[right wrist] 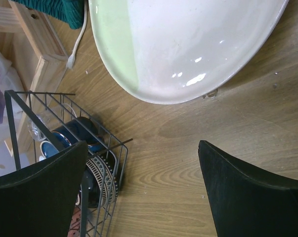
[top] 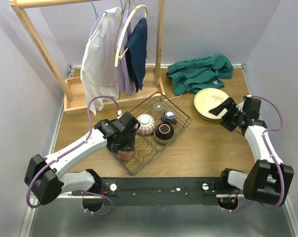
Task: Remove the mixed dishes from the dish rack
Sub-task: Pick up the cup from the dish rack.
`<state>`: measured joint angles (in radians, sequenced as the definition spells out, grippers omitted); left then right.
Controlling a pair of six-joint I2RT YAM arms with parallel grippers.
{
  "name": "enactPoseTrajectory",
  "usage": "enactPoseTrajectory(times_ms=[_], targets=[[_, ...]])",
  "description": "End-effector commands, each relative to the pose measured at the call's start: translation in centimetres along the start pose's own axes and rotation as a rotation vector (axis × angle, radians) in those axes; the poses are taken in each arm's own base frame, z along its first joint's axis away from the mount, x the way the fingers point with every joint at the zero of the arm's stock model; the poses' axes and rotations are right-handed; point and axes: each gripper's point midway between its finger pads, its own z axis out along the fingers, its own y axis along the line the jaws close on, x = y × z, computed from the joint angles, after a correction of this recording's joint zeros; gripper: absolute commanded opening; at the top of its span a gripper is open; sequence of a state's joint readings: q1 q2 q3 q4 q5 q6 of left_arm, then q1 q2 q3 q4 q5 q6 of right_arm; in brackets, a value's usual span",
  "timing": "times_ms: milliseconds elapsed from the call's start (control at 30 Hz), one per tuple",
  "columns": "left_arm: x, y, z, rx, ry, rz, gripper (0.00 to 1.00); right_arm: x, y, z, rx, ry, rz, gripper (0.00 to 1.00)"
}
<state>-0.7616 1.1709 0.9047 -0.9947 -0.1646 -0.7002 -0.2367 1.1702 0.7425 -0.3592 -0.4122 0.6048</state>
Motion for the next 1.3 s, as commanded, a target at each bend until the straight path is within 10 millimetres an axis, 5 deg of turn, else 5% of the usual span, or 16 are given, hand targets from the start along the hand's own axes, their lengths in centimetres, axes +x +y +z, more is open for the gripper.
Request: enactPoseTrajectory(times_ms=[0, 233, 433, 667, 1267], targets=[[-0.6, 0.5, -0.2, -0.034, -0.015, 0.070, 0.77, 0.3, 0.5, 0.4, -0.036, 0.015, 0.003, 1.00], [-0.4, 0.0, 0.4, -0.011, 0.010, 0.132, 0.69, 0.3, 0.5, 0.4, -0.038, 0.015, 0.002, 1.00], [0.1, -0.8, 0.3, 0.037, 0.043, 0.161, 0.51, 0.2, 0.6, 0.4, -0.038, 0.015, 0.002, 1.00], [-1.4, -1.5, -2.7, 0.074, 0.010, 0.168, 0.28, -0.1, 0.7, 0.4, -0.036, 0.009, -0.001, 0.99], [-4.8, -0.6, -9.0, 0.034, -0.091, 0.226, 0.14, -0.6, 2.3, -0.3, -0.099, -0.002, -0.038, 0.99]])
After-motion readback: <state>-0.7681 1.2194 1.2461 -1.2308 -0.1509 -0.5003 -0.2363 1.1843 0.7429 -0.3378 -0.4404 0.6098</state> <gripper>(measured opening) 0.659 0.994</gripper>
